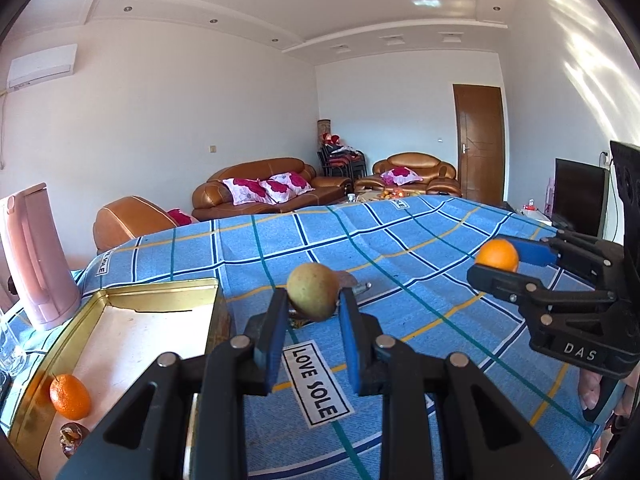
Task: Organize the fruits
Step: 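Lift the mandarin and tan fruit and carry both toward the gold tray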
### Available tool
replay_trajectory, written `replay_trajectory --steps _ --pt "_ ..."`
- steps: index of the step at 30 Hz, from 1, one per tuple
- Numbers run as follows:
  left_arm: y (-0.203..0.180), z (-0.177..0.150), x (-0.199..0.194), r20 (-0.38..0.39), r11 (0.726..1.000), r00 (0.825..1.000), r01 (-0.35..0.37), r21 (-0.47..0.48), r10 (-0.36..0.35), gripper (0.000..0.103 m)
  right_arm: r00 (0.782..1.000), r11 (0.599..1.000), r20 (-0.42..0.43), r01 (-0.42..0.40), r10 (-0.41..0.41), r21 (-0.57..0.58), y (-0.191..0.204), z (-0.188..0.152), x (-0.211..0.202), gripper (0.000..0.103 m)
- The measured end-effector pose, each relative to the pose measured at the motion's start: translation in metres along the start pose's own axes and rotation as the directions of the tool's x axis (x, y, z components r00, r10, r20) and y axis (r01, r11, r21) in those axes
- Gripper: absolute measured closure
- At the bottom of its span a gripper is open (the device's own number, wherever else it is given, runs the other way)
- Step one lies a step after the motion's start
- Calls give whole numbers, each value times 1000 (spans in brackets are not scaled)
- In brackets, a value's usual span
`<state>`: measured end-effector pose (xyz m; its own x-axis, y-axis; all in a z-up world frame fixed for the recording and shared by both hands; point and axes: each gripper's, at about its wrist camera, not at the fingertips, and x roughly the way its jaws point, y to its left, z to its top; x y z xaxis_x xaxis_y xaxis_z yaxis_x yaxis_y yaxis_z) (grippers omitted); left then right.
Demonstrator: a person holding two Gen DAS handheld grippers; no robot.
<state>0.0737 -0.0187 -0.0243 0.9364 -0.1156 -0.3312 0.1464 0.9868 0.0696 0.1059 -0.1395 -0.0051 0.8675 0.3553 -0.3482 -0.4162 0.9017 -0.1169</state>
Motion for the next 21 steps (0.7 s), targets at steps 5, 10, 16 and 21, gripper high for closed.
replay_trajectory --steps 5,10,16,21 --pt "6 -2 -6 4 1000 1000 -8 -2 8 76 1000 1000 -2 -19 19 -12 10 2 2 57" --pt "14 -4 -12 4 1000 1000 -21 -14 21 76 999 999 -6 -37 37 -14 18 4 6 57" --pt "26 -6 -16 2 999 999 -43 -31 43 76 998 997 -8 -69 69 -21 33 7 11 57" --pt "36 -9 -20 1 997 998 -56 -46 56 76 995 995 -8 -95 94 -40 50 10 15 57"
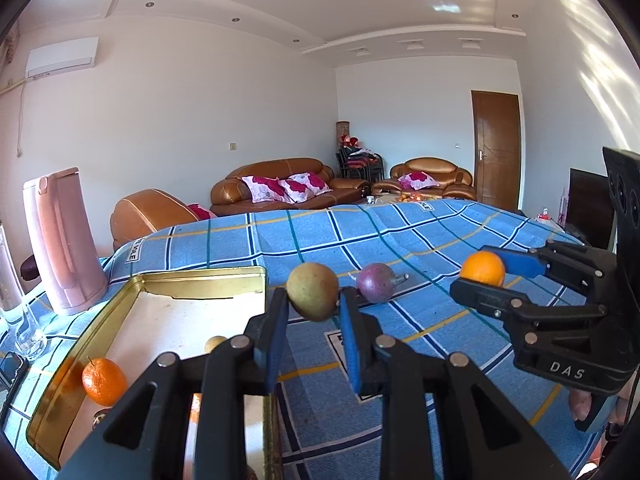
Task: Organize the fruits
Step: 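Lift the mandarin and tan fruit and carry both toward the gold tray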
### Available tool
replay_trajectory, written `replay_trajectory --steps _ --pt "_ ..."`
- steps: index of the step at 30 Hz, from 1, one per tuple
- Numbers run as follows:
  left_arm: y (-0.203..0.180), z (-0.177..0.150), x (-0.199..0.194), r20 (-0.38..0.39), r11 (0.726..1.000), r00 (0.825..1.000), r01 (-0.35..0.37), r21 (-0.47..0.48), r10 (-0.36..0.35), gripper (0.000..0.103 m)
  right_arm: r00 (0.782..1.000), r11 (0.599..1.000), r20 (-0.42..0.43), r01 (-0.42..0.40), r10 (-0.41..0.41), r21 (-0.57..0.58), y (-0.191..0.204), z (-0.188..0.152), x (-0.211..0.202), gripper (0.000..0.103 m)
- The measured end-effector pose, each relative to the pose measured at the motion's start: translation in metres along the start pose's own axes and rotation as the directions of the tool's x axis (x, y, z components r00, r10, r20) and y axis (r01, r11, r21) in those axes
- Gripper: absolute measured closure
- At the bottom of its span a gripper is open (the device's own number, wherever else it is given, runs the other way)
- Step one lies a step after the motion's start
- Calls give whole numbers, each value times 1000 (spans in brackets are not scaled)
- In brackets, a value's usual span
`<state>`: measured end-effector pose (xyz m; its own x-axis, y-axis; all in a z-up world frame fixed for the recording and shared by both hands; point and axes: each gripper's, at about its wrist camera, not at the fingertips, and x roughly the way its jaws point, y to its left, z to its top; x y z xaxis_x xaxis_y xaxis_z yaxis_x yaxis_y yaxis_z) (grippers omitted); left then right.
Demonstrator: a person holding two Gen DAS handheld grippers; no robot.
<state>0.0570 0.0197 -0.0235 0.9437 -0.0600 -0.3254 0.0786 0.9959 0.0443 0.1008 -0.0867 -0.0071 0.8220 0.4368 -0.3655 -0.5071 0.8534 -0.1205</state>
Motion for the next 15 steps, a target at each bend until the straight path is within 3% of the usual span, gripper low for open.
replay_trajectory --steps 15 --pt "34 -7 -11 -1 998 999 -47 -42 47 76 997 996 -5 -79 79 -37 38 11 12 57"
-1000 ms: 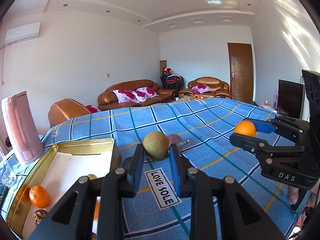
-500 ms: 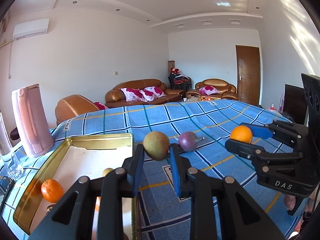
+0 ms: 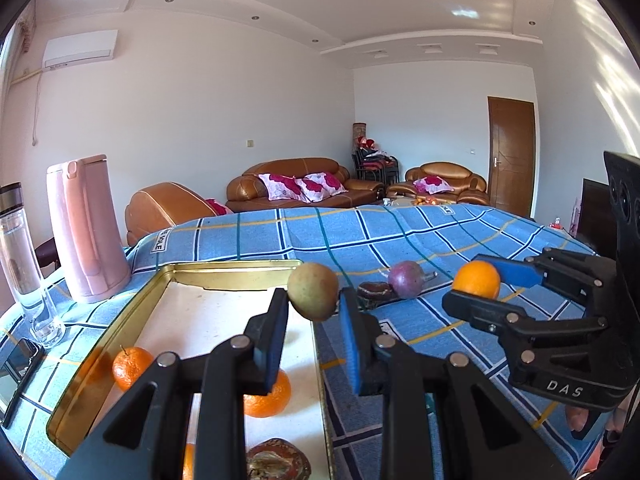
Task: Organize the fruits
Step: 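Lift the mandarin and tan fruit and carry both toward the gold tray, then lower both held fruits into the tray and open both grippers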
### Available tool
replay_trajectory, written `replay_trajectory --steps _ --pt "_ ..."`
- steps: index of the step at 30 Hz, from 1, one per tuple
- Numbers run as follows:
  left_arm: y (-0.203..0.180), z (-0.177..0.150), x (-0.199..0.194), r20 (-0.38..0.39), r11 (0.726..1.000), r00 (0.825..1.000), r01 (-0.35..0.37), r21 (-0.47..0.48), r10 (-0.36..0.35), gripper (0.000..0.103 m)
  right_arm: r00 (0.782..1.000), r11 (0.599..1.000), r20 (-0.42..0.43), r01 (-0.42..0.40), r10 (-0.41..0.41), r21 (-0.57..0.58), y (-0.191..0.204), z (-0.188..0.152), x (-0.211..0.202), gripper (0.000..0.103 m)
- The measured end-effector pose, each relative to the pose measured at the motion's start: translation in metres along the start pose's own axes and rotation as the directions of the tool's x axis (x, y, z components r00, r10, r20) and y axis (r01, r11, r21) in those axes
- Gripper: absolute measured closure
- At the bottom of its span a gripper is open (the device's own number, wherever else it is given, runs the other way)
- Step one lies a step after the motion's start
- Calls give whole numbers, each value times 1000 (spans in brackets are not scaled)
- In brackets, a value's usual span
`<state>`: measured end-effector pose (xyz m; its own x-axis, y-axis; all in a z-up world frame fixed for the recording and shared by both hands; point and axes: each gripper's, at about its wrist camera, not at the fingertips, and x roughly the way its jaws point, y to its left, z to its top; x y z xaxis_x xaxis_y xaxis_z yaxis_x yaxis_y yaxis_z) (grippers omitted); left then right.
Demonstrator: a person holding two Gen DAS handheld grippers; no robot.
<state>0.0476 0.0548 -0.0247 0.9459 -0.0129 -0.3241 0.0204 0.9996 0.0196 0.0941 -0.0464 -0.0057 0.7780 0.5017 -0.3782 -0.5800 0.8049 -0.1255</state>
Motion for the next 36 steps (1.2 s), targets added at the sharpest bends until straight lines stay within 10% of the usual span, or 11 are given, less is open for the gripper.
replay_trajectory --steps 36 --pt "96 -17 -1 -168 978 973 -177 -108 158 76 964 963 -91 -259 252 -81 99 28 62 57"
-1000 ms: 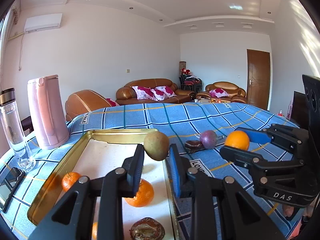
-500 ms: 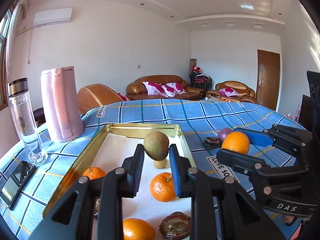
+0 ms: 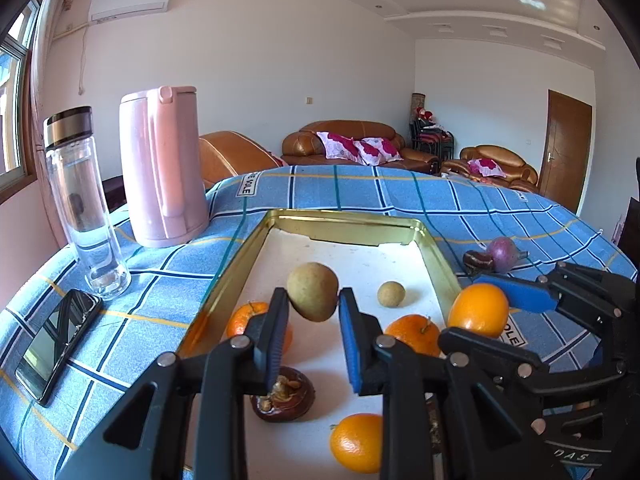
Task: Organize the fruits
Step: 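Lower both held fruits into the tray and open both grippers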
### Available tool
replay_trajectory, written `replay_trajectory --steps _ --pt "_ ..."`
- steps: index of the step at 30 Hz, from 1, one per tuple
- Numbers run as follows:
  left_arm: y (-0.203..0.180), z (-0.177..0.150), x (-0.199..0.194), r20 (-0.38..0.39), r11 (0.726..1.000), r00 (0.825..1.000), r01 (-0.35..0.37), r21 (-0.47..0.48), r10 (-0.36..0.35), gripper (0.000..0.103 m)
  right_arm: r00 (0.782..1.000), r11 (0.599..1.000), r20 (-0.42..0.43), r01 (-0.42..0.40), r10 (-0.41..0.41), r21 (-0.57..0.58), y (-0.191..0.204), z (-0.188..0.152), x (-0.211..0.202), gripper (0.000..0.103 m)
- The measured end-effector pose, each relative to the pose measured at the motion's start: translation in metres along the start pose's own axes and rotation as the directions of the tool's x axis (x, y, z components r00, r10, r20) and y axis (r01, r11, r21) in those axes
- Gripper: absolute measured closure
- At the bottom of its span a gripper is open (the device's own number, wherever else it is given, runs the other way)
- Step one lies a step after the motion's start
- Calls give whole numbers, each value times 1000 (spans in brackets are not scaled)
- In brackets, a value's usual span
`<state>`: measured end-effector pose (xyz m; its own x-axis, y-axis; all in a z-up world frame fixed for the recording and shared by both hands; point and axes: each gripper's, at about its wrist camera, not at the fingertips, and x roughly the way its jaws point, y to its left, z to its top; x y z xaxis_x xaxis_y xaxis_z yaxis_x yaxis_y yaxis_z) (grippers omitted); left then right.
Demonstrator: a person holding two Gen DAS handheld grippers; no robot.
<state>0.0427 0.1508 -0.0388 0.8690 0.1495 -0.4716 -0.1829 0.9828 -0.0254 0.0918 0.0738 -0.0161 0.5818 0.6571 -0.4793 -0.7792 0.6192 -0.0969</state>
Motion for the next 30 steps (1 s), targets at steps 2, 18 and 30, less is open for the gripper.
replay_trajectory --steps 2,18,30 --pt "5 -1 -1 -9 1000 1000 -3 -4 3 76 1000 1000 -12 -17 17 -1 4 0 3 57" --pt "18 -12 2 -50 999 997 -54 -3 54 64 995 995 -77 -67 62 -69 26 3 21 48" --pt "-26 13 -23 79 1000 997 4 -17 -3 16 985 986 -26 168 -168 -7 -54 -6 -27 32"
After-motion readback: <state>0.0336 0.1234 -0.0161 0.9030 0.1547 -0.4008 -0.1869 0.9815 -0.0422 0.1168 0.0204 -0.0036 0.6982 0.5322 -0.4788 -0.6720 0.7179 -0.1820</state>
